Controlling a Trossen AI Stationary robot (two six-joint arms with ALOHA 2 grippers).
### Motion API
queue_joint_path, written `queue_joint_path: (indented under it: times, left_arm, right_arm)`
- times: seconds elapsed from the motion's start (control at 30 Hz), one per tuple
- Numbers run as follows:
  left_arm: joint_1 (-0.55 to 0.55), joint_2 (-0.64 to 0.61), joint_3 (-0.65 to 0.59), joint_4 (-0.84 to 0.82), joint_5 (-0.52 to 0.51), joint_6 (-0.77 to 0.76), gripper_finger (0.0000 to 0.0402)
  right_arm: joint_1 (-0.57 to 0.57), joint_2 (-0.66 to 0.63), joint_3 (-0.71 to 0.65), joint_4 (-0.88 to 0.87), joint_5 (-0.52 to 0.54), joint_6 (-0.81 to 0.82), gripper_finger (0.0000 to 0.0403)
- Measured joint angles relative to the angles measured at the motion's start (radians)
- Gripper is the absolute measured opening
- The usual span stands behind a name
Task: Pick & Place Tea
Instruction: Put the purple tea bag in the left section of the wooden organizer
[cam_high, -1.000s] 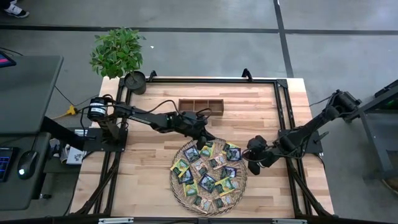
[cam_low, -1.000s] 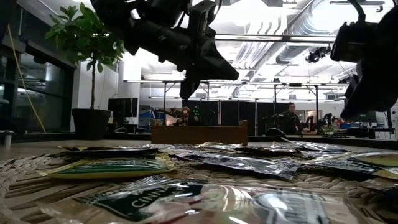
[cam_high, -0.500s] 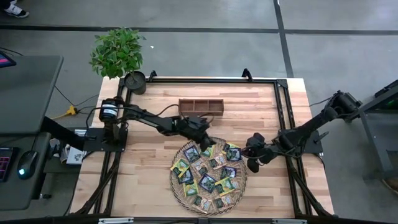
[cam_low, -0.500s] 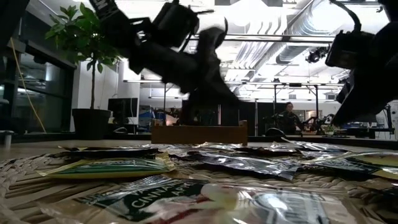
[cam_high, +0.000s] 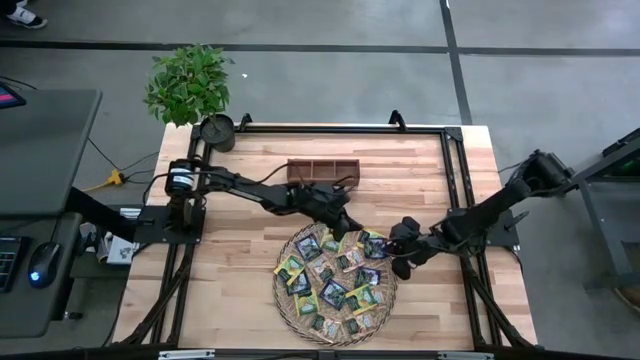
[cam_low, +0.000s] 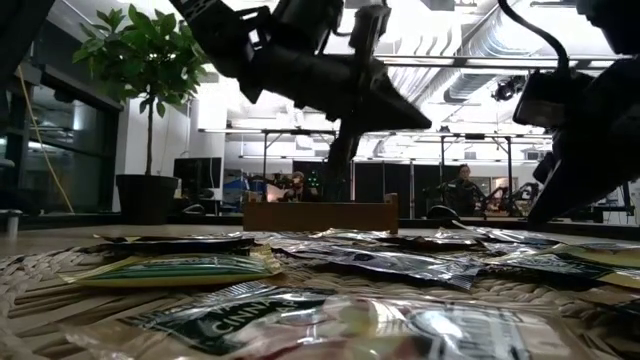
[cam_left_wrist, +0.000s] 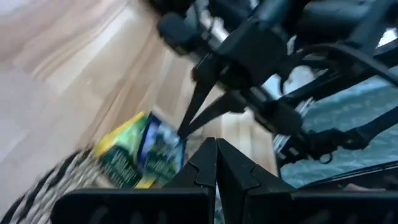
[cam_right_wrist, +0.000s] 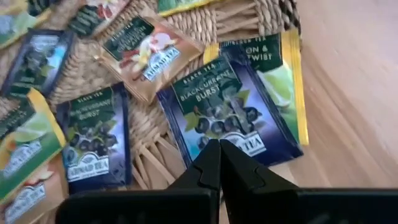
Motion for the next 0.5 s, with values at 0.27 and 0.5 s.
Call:
queue_joint_path:
  times: [0.27, 0.5]
  left_arm:
    - [0.0, 0.002, 0.001, -0.083, -0.04, -0.055, 0.0]
    - [0.0, 0.002, 0.001, -0.093, -0.057, -0.253, 0.0]
  right_arm:
    - [0.0, 0.069, 0.002, 0.032, -0.012, 0.023, 0.0]
    - [-0.002, 0.115, 0.004, 0.05, -0.018, 0.088, 0.0]
